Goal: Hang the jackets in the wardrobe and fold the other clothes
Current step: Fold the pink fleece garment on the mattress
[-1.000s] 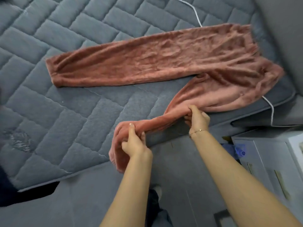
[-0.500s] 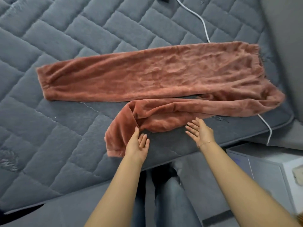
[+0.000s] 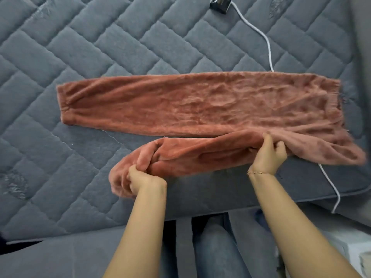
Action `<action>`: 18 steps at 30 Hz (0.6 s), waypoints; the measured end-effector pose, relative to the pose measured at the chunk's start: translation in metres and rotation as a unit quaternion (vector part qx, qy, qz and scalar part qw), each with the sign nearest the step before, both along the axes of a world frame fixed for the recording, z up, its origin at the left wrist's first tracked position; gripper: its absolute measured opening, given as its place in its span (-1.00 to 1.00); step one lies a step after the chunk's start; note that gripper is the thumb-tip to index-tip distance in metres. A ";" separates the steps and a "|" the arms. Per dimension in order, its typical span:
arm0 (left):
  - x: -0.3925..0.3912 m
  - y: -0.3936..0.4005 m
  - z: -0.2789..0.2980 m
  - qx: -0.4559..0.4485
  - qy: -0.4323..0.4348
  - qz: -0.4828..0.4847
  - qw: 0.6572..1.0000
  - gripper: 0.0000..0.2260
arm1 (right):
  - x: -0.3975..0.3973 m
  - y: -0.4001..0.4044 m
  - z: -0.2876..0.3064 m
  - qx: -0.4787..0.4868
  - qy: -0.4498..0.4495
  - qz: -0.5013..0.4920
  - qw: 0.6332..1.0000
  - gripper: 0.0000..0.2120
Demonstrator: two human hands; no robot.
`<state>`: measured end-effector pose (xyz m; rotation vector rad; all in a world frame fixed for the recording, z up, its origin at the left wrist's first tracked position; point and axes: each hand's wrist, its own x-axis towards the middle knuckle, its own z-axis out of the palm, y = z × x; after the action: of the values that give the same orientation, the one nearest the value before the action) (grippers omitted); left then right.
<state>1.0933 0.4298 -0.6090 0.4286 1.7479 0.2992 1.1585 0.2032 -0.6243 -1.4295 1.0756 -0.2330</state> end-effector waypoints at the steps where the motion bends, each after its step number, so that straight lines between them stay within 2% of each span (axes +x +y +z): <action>1: 0.008 0.005 0.007 0.030 0.006 0.036 0.999 -0.70 | 0.016 0.000 0.011 -0.010 -0.016 0.030 0.999 -0.70; 4: 0.037 0.030 0.026 0.110 -0.013 0.117 0.987 -0.81 | 0.082 0.003 0.030 -0.030 -0.034 0.107 0.993 -0.77; 5: 0.050 0.040 0.030 0.115 -0.043 0.131 0.984 -0.91 | 0.106 0.005 0.030 -0.006 -0.025 0.129 0.991 -0.83; 7: 0.077 0.061 0.035 0.094 -0.120 0.120 0.981 -0.87 | 0.148 0.013 0.020 0.074 0.037 0.233 0.969 -0.94; 9: 0.100 0.076 0.029 0.095 -0.201 0.074 0.972 -0.82 | 0.175 0.019 0.002 0.111 0.136 0.372 0.911 -0.70; 10: 0.107 0.079 0.021 0.094 -0.211 0.016 0.973 -0.68 | 0.179 0.024 -0.006 0.106 0.174 0.421 0.884 -0.62; 12: 0.111 0.078 0.005 0.102 -0.168 -0.139 0.970 -0.56 | 0.176 0.029 -0.021 0.025 0.190 0.489 0.851 -0.58; 14: 0.102 0.081 -0.013 0.156 -0.084 -0.259 0.950 -0.56 | 0.163 0.034 -0.031 -0.115 0.129 0.546 0.820 -0.63; 15: 0.095 0.086 -0.022 0.200 -0.044 -0.285 0.936 -0.58 | 0.154 0.036 -0.033 -0.169 0.078 0.567 0.802 -0.68; 18: 0.072 0.109 -0.037 0.325 0.037 -0.284 0.901 -0.56 | 0.137 0.052 -0.038 -0.264 -0.056 0.623 0.734 -0.76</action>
<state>1.1651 0.5383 -0.6463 1.4186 1.4766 0.4420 1.2952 0.2548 -0.6618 -2.3134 -0.2689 0.3910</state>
